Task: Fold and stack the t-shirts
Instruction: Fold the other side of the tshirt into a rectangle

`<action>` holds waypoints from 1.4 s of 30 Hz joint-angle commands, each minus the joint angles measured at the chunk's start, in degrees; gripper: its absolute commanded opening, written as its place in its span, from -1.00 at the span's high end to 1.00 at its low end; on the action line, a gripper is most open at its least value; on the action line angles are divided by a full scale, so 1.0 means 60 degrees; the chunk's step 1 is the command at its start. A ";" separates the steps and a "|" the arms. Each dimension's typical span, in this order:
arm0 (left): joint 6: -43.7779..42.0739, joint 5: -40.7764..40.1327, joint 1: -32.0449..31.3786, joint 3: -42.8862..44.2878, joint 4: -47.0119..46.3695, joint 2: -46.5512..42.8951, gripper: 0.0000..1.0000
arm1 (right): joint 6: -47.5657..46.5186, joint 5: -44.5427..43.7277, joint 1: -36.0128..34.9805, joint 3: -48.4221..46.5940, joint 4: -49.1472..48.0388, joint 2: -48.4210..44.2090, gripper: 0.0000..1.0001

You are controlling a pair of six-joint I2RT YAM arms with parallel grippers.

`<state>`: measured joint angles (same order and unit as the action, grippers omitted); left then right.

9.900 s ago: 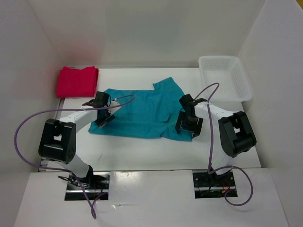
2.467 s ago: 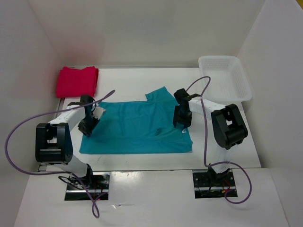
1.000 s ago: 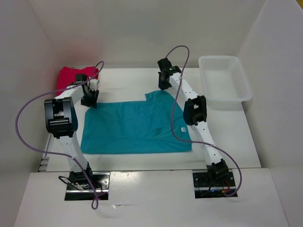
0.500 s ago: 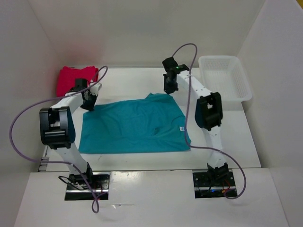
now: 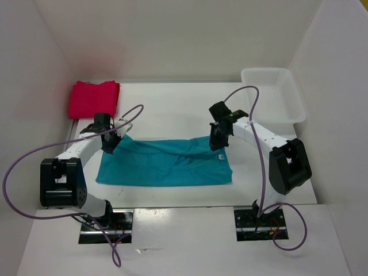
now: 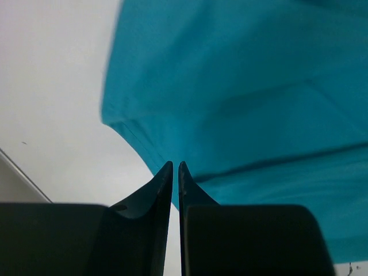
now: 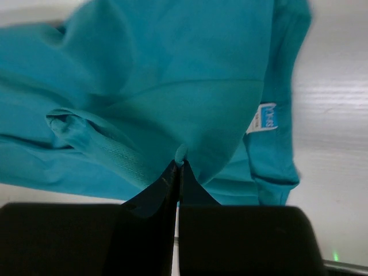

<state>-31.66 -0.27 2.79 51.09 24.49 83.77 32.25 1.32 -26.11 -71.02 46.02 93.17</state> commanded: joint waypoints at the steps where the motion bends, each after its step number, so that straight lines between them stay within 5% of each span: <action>1: -0.0422 -0.0203 0.0019 -0.0311 -0.0038 -0.0162 0.72 | 0.0558 0.0366 -0.0321 0.0440 -0.0988 -0.0074 1.00; 8: -0.0422 -0.0554 0.0019 -0.0284 -0.0331 -0.0162 0.70 | 0.0470 0.0366 -0.0321 0.0441 -0.1107 0.0322 1.00; 10: -0.0044 -0.0249 0.0019 0.0255 -0.0201 -0.0162 0.39 | 0.0470 0.0366 -0.0409 0.0441 -0.1107 0.0322 1.00; 11: 0.0090 0.0043 0.0019 0.0520 0.0076 -0.0061 -0.02 | 0.0470 0.0366 -0.0409 0.0441 -0.1107 0.0409 1.00; 12: 0.0367 0.0727 0.0019 0.0784 0.0180 -0.0060 -0.18 | 0.0470 0.0366 -0.0409 0.0542 -0.1194 0.0410 1.00; 16: 0.1215 0.1392 0.0107 0.2056 -0.0037 0.1267 -0.48 | 0.0470 0.0366 -0.0512 0.0631 -0.1298 0.0716 1.00; 24: 0.2435 0.1276 0.0019 0.3891 0.0283 0.4347 -0.50 | 0.0470 0.0160 -0.0820 0.0543 -0.1298 0.0820 1.00; 32: 0.2948 0.1364 0.0019 0.4330 0.0196 0.4964 -0.47 | 0.0558 0.0073 -0.0995 0.0719 -0.1386 0.0820 1.00; 42: 0.3416 0.2315 0.0019 0.4976 0.0532 0.5331 -0.17 | 0.0558 -0.0015 -0.0995 0.0719 -0.1298 0.0820 1.00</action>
<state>-13.08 9.54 3.03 79.48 26.52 114.32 35.11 2.31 -31.53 -66.96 39.72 98.00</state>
